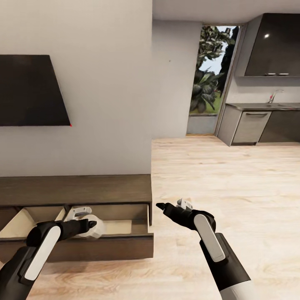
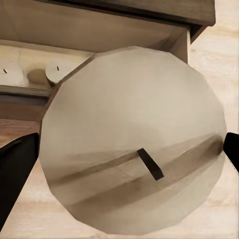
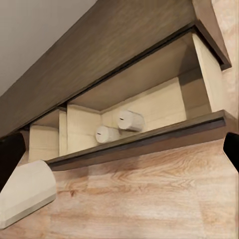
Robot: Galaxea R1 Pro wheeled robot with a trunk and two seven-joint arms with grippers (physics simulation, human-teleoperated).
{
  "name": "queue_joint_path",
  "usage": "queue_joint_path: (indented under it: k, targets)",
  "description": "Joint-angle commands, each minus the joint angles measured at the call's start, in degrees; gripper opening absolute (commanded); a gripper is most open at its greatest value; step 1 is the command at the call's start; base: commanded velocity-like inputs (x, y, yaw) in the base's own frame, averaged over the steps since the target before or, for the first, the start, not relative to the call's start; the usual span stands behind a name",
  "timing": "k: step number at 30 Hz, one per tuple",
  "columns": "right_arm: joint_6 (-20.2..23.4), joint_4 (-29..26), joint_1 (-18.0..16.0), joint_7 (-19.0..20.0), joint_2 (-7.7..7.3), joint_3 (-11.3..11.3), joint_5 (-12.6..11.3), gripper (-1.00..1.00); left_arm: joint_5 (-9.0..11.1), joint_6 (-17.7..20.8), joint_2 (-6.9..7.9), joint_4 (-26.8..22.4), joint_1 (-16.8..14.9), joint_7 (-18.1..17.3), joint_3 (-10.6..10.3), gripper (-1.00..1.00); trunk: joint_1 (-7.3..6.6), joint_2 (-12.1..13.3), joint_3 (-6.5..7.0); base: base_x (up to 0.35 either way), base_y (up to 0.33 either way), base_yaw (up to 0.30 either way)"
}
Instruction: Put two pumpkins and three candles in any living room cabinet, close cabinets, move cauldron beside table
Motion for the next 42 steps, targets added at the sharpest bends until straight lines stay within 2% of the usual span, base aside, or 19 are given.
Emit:
queue_joint_path:
  k: [1, 17, 31, 39, 42]
  targets:
    - [0.0, -0.1, 0.0, -0.6, 0.0, 0.0, -0.6, 1.0, 0.6, 0.1, 0.05, -0.1, -0.1, 0.6, -0.1, -1.0, 0.03, 0.0, -0.06, 0.286, -0.204, 0.0]
    - [0.0, 0.0, 0.0, -0.6, -0.01, 0.0, -0.5, 1.0, 0.9, 0.1, 0.05, -0.1, -0.1, 0.6, -0.1, -1.0, 0.03, 0.0, -0.06, 0.286, -0.157, 0.0]
    - [0.0, -0.1, 0.0, -0.6, -0.01, 0.0, -0.6, 1.0, 1.2, 0.1, 0.05, 0.0, -0.1, 0.6, -0.1, -1.0, 0.03, 0.0, -0.06, 0.282, 0.001, 0.0]
    - [0.0, -0.1, 0.0, -0.6, -0.01, 0.0, -0.6, 1.0, 1.2, 0.1, 0.05, -0.1, -0.1, 0.5, 0.0, -1.0, 0.03, 0.0, -0.06, 0.07, -0.028, 0.0]
    - [0.0, -0.1, 0.0, -0.6, -0.01, 0.0, -0.6, 1.0, 1.2, 0.1, 0.05, -0.1, -0.1, 0.5, 0.0, -1.0, 0.69, -1.2, -0.6, 0.006, -0.003, 0.0]
